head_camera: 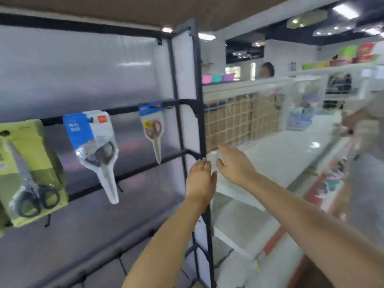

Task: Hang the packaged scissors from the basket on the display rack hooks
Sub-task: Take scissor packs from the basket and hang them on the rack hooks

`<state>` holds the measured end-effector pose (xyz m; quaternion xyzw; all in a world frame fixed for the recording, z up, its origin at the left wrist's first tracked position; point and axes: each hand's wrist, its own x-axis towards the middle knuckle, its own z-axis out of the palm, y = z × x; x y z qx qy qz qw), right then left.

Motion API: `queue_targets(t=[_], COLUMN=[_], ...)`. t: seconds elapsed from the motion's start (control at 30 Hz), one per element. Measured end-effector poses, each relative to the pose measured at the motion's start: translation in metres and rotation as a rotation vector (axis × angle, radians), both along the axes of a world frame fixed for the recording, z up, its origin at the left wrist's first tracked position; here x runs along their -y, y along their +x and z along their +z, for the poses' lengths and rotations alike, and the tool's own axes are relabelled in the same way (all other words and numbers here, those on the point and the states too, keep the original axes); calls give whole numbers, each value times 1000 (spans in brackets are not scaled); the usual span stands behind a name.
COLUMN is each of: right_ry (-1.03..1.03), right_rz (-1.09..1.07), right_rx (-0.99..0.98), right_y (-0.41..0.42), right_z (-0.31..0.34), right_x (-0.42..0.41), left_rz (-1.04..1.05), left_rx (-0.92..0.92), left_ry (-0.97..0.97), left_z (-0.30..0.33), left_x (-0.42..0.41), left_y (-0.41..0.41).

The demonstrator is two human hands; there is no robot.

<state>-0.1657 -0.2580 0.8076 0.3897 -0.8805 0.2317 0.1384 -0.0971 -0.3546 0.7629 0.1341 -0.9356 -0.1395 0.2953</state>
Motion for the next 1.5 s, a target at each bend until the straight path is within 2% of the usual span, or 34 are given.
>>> queue_targets(t=[0.13,0.33,0.4,0.47,0.57,0.67,0.93,1.2,1.5], right_ry=[-28,-47,-64,-53,-21,-28,-118,-95,-181], right_rz=[-135,-436,-520,-598,-732,-832,-1038,-1167,-1239], right_rx=[111,381,474,557,649,742,998,1237,1289], right_y=[14,56,77,100,131,157,207,242,254], right_z=[-62,-179,-216,-246,-291,-337,-464,-598,-742], right_x=[-90,-237,-282,-321,-366,-399,-420,-401,-385], left_rz=[-97,-379,-466,-558,-659,-758,-860,-874,-791], left_rx=[174,447,467,498,702,788,1028,1203,1334], left_ry=[22,-11,-13,-33,-10,-66,-187,-189,-173], left_z=[-55,-151,-185,-218,-263,-311,-424,-554,-692], left_x=[-82,-211,-249,-283,-325,-354,-358,-324,-306], left_y=[-1,23,35,47,68,82,96,107,113])
